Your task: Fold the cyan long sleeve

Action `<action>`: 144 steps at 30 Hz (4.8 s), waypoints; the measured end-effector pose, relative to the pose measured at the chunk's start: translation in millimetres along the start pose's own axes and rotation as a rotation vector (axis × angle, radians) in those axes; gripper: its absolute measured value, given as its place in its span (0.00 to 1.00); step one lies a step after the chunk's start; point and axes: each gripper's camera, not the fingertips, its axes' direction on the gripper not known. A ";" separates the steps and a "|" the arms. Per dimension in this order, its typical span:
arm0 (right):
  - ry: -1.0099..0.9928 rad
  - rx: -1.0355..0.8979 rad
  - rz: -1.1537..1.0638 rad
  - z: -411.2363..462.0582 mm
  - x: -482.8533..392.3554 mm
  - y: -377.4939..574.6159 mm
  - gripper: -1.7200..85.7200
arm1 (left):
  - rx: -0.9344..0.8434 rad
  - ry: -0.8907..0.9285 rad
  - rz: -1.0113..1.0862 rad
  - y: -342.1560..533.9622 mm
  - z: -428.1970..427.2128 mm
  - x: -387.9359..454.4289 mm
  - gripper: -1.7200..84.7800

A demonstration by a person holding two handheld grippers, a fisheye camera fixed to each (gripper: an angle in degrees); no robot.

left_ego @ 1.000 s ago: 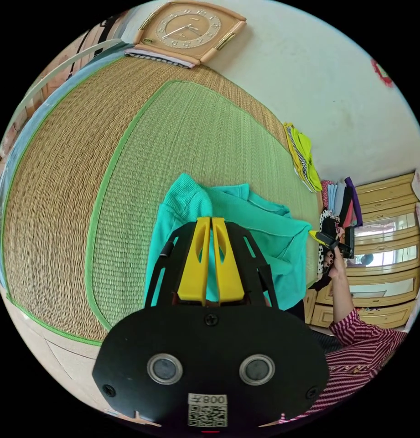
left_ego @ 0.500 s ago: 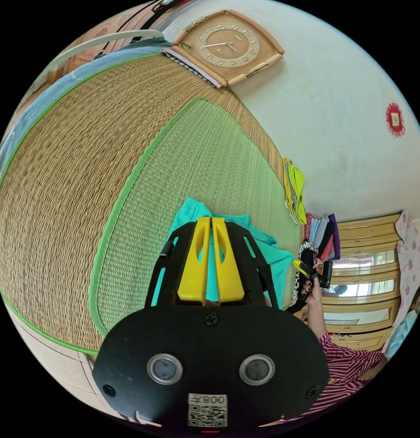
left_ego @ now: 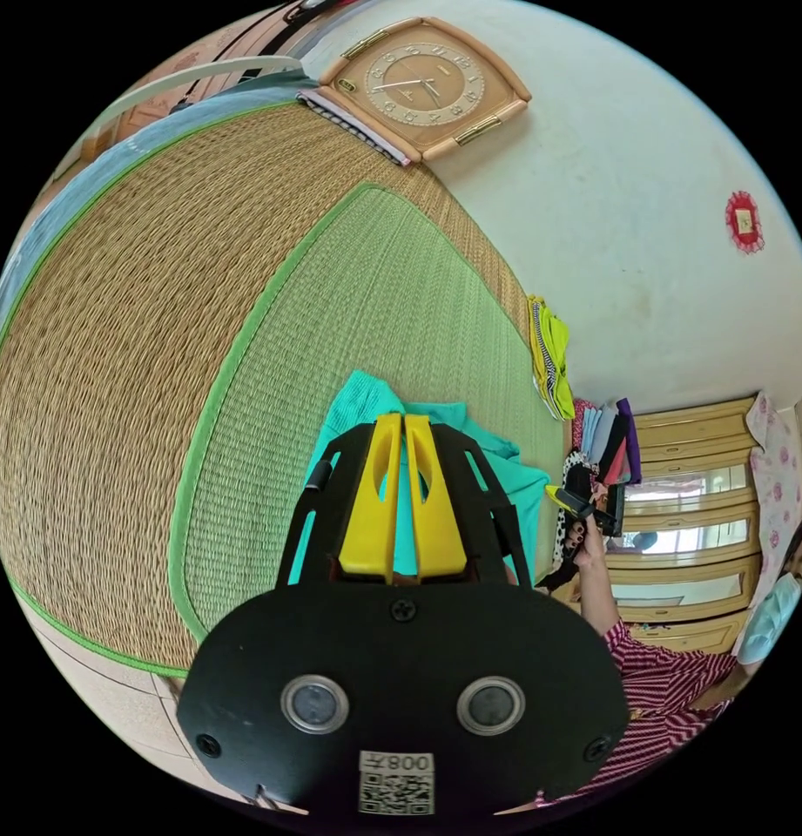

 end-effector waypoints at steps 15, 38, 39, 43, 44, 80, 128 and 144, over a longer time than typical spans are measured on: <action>-0.011 -0.006 0.009 1.8 20.9 -25.8 0.03 | 0.001 0.007 0.017 -14.3 -2.2 -6.2 0.02; -0.182 0.014 0.070 7.8 86.4 -23.5 0.03 | -0.022 0.063 0.003 -19.7 21.5 -35.8 0.04; -0.171 -0.020 0.033 21.7 74.1 -20.1 0.04 | -0.055 0.071 0.024 -17.6 29.0 -30.9 0.04; -0.109 -0.149 -0.097 79.4 33.7 -17.5 0.05 | -0.217 0.053 0.144 -9.8 78.7 -1.6 0.05; -0.094 -0.170 -0.115 87.9 28.6 -18.0 0.05 | -0.253 0.020 0.168 -10.3 91.7 4.5 0.05; 0.153 -0.128 -0.359 199.8 -20.2 -57.0 0.02 | -0.220 0.027 0.279 -36.9 190.3 15.6 0.02; 0.235 -0.060 -0.230 178.9 10.2 -80.4 0.02 | 0.052 -0.253 0.316 -13.2 254.3 -15.2 0.04; 0.171 -0.044 -0.183 149.4 27.7 -80.7 0.02 | -0.250 -0.218 0.576 -1.5 400.0 59.7 0.03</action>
